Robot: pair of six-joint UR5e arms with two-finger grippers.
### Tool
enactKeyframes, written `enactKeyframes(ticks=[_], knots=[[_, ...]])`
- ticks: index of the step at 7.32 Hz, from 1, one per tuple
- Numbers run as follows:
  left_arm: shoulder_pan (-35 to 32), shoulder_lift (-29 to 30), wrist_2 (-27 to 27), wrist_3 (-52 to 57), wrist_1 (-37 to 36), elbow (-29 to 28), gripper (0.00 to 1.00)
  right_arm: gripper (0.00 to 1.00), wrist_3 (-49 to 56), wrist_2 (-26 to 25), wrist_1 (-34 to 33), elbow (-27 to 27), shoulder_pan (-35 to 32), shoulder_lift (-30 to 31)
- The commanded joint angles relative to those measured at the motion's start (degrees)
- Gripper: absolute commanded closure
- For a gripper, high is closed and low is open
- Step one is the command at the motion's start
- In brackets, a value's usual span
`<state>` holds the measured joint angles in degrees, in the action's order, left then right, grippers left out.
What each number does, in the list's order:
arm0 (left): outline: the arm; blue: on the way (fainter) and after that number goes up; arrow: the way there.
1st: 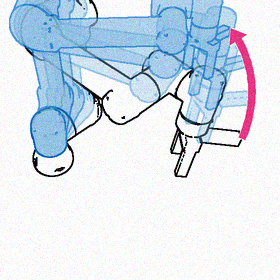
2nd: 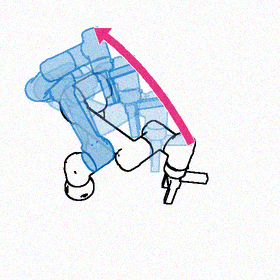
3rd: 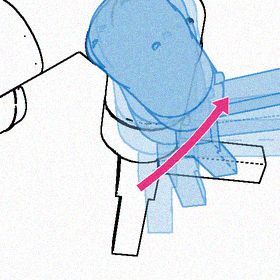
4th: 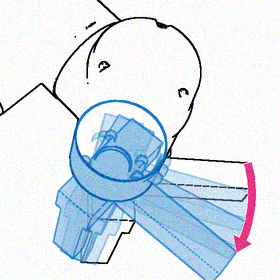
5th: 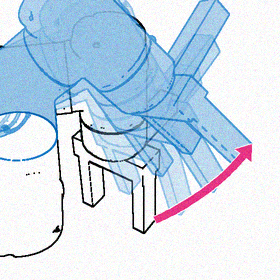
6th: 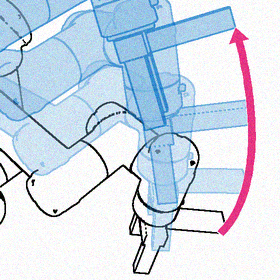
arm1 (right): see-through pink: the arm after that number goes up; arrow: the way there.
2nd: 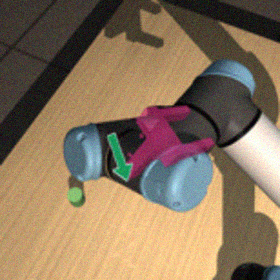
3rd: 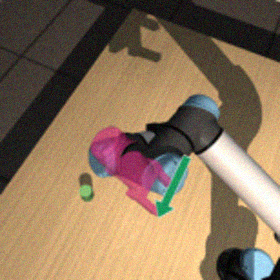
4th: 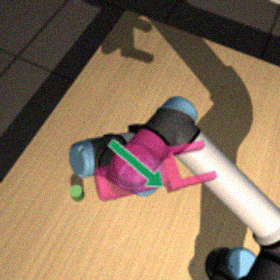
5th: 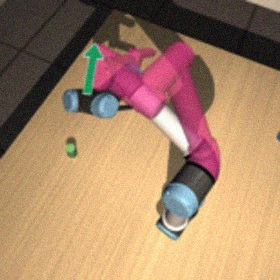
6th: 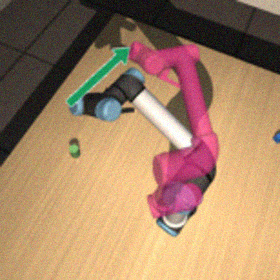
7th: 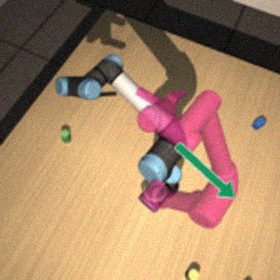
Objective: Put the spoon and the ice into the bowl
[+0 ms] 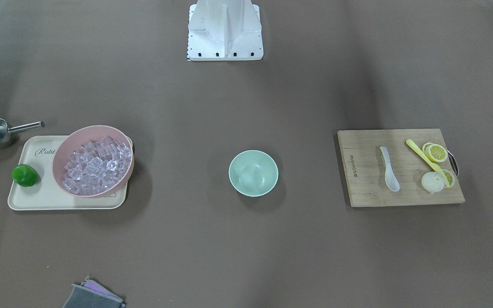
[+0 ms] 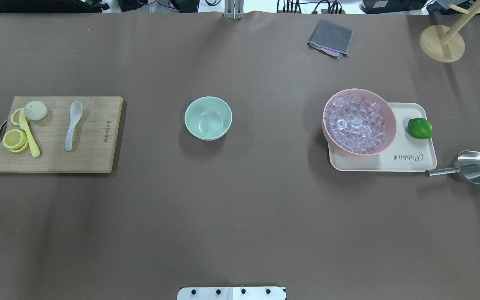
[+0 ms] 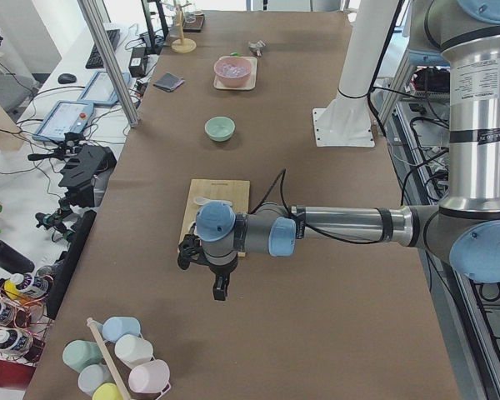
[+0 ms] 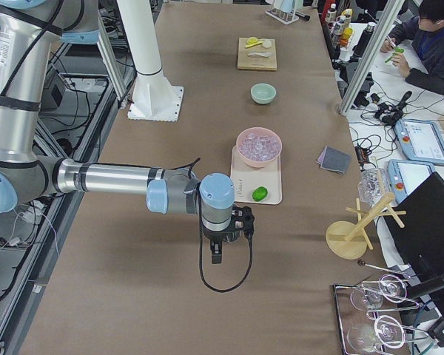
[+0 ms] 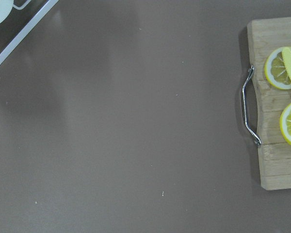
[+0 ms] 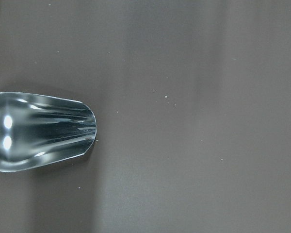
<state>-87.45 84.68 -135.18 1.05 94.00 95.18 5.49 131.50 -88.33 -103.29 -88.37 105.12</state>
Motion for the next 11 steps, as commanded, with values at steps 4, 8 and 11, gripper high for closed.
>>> enactKeyframes(ticks=[4, 8, 11], knots=[[1.58, 0.66, 0.09, 0.00, -0.05, 2.19, 0.01, 0.00, 0.05, -0.19, 0.35, -0.41, 0.12, -3.77], [1.58, 1.36, 0.09, -0.09, 0.56, 3.17, 0.01, 0.00, -0.22, 0.77, 0.35, -0.94, 0.56, -4.40], [1.58, 3.47, 0.35, -0.61, 15.79, 2.13, 0.01, 0.00, -0.66, 3.77, 8.84, -3.41, 0.56, -6.16]])
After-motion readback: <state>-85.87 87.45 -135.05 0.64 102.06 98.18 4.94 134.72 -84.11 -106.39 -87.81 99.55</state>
